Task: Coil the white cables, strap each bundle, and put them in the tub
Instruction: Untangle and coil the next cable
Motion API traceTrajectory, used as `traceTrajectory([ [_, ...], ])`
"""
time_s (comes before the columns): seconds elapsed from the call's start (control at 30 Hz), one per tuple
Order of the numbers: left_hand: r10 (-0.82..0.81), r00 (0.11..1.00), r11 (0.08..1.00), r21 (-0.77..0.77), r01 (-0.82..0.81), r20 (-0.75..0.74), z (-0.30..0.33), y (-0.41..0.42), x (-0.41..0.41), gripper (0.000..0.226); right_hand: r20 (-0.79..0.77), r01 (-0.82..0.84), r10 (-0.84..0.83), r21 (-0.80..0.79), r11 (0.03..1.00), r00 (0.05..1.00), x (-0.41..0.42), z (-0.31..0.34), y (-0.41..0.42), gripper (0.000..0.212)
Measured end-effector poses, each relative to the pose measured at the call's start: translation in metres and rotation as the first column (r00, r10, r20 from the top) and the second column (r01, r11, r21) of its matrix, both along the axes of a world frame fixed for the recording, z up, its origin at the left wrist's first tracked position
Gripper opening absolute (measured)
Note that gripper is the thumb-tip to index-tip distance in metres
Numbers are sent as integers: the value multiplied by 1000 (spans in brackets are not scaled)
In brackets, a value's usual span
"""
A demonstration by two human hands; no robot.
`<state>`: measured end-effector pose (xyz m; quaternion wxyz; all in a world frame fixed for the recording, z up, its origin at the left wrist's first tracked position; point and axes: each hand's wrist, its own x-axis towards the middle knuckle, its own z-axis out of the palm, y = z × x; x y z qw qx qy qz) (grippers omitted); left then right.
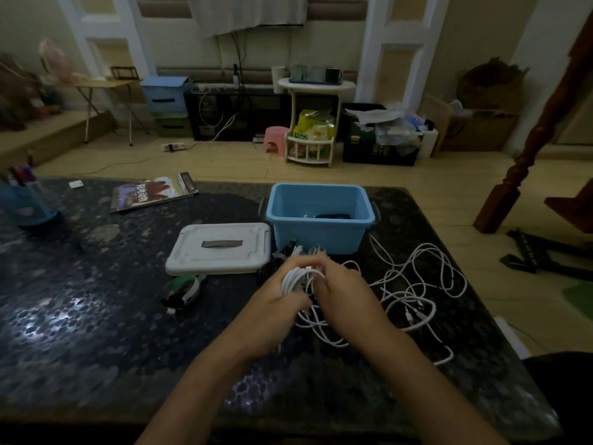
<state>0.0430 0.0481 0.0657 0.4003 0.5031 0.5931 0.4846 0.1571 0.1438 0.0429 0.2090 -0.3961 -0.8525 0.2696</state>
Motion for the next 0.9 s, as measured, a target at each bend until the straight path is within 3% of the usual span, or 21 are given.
traceTrajectory([
  [0.07,-21,998,999,-37,23,67,2,-1,5,56,168,-35,33,7,999,985,-3,-6,4,29],
  [0.13,-21,989,998,-60,30,145,4,-1,5,50,279,-98,84,36,995,957,-4,-5,3,23],
  [0.3,-1,925,1000,-10,5,380,11,-6,-5,30,267,-66,36,106,992,963,1,-8,-7,32],
  [0.37,49,899,998,13,-60,435,12,-6,-8,20,317,-85,35,146,986,948,4,-13,-5,26],
  [0.5,252,876,959,18,-284,412,6,-2,-16,24,385,-162,80,187,969,920,10,-15,-2,24],
  [0.63,460,873,876,77,-476,159,6,-4,-30,30,389,-245,158,184,952,907,10,-13,-7,26],
  [0.73,508,854,851,86,-517,108,5,-5,-34,40,378,-273,187,189,943,907,10,-11,-7,23],
  [0.9,372,828,875,140,-464,420,2,-5,-38,41,344,-294,222,175,939,913,9,-10,-6,38],
])
